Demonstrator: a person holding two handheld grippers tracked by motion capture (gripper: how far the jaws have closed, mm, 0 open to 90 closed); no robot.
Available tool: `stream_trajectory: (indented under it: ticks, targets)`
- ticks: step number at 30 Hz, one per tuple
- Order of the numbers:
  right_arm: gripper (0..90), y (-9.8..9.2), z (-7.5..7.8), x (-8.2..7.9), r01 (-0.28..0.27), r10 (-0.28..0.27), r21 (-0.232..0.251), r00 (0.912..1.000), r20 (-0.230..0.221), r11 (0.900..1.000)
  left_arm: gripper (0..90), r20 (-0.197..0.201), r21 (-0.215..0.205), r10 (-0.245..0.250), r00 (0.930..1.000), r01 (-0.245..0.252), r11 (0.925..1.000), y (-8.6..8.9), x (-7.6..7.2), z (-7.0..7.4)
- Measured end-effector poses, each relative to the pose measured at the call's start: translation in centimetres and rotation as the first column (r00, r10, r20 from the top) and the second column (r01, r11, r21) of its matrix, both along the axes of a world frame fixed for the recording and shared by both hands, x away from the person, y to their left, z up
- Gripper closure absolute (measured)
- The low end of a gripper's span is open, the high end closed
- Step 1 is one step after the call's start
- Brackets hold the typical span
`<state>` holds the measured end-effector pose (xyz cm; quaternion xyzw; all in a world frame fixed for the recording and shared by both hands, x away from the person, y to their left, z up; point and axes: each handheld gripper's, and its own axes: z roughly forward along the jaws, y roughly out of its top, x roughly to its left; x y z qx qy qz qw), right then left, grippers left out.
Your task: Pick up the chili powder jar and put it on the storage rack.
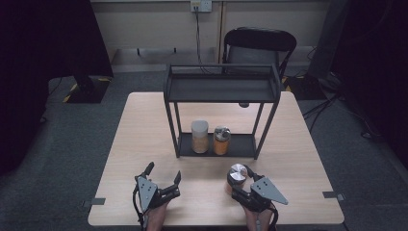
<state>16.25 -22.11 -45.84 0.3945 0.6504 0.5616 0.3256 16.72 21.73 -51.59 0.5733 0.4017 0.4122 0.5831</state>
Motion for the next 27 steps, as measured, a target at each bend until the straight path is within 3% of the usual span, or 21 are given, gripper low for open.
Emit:
stream_trajectory:
  ticks: [12, 27]
  targets:
    - [34.7, 0.3, 1.3, 1.0, -0.013, 0.014, -0.025, 0.9998, 0.015, 1.0, 1.6, 0.001, 0.0, 0.0, 1.0, 0.0, 1.0, 0.0, 0.0, 0.0]
    - [34.7, 0.6, 2.2, 2.2, -0.022, 0.022, -0.024, 0.9995, 0.023, 0.999, 1.6, 0.0, 0.0, -0.001, 1.0, 0.001, 1.0, 0.0, 0.0, 0.0]
